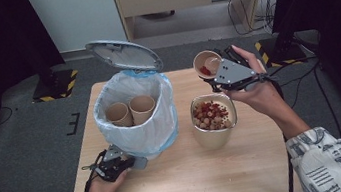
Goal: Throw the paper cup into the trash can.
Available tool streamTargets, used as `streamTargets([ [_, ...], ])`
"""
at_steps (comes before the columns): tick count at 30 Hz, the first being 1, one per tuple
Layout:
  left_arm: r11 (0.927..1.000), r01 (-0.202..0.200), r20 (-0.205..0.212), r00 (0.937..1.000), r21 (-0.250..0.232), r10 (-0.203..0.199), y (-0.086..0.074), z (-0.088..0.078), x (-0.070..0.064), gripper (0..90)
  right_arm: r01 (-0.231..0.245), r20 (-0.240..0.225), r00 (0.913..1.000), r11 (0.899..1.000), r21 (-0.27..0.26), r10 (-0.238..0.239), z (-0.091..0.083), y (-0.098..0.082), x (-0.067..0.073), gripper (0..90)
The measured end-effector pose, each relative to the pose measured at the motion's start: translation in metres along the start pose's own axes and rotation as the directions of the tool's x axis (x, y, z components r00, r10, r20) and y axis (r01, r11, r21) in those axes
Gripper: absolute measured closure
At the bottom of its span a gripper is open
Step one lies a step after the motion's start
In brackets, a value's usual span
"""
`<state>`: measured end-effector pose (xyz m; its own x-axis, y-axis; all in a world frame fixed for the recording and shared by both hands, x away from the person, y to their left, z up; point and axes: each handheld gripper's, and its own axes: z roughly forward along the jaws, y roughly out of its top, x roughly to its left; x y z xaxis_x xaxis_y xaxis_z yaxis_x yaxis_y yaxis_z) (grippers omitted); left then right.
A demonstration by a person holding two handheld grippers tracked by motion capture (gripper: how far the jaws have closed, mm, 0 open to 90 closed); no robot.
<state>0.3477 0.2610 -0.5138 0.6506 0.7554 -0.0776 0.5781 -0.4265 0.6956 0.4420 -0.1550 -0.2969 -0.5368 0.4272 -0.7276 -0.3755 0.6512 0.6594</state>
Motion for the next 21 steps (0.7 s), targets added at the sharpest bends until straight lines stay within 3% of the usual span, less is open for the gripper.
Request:
streamTargets([
  [4, 1.0000, -0.003, -0.001, 1.0000, 0.000, 0.003, 0.000, 0.000, 0.000, 90.0, -0.035, -0.011, 0.9993, 0.999, -0.005, 0.035, 0.002, 0.003, -0.001, 28.1],
  [14, 1.0000, -0.002, -0.002, 1.0000, 0.001, 0.002, 0.000, 0.000, 0.000, 90.0, -0.037, -0.029, 0.9989, 0.999, -0.023, 0.037, 0.008, 0.018, 0.002, 28.1],
  [21, 1.0000, -0.002, -0.001, 1.0000, 0.000, 0.002, 0.000, 0.000, 0.000, 90.0, -0.073, -0.054, 0.9960, 0.997, -0.034, 0.071, 0.015, 0.029, 0.005, 28.1],
])
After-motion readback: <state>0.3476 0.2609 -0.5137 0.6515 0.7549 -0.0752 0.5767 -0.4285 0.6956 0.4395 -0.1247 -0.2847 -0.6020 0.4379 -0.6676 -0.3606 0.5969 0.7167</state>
